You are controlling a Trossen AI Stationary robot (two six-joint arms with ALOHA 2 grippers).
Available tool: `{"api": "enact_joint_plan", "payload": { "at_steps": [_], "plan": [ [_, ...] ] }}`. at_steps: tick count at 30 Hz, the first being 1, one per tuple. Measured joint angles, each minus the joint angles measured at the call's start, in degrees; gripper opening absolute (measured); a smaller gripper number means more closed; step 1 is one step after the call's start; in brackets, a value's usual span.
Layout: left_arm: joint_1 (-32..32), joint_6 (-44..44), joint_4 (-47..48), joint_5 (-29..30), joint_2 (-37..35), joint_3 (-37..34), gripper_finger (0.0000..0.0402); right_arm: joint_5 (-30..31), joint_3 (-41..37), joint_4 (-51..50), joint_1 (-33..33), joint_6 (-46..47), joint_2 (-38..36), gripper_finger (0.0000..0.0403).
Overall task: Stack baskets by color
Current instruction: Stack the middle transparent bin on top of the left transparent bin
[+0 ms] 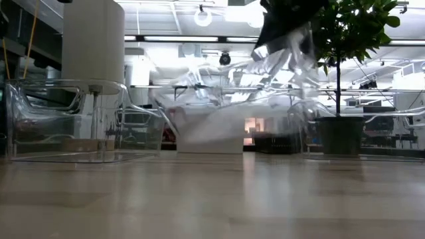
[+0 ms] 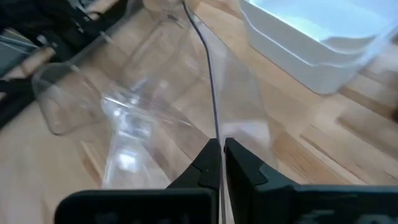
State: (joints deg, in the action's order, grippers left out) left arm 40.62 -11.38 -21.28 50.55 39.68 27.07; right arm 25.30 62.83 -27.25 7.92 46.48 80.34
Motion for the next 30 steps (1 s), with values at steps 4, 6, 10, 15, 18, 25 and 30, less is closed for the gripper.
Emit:
{"api": "enact_joint_plan", "payload": {
  "at_steps": [4, 6, 10, 15, 18, 25, 30],
  "plan": [
    [0.01, -0.06, -0.01, 0.01, 0.0, 0.0, 0.0, 0.0, 0.06, -3.88, 1.49, 3.39, 0.51, 0.0],
    [0.0, 0.01, -0.02, 0.01, 0.0, 0.0, 0.0, -0.08, 0.07, -5.68, 2.56, 5.37, 1.26, 0.0],
    [0.0, 0.02, -0.07, 0.01, 0.0, 0.02, 0.0, 0.57, 0.11, -6.54, 4.48, 8.69, 4.67, 0.0],
    [0.02, 0.02, -0.04, 0.01, 0.02, 0.02, 0.0, -1.13, 0.11, -6.33, 5.4, 11.77, 10.56, 0.0001],
    [0.02, 0.02, -0.04, 0.01, 0.02, 0.02, 0.0, -2.44, 0.11, -5.56, 5.38, 12.19, 13.6, 0.0001],
    [0.02, 0.03, -0.01, 0.01, 0.02, 0.02, 0.0, -3.02, 0.39, -4.28, 5.36, 12.65, 16.54, 0.0],
    [0.02, 0.04, 0.0, -0.01, 0.02, 0.02, 0.0, -3.36, 0.32, -3.64, 5.22, 10.43, 16.61, 0.0001]
  ]
}}
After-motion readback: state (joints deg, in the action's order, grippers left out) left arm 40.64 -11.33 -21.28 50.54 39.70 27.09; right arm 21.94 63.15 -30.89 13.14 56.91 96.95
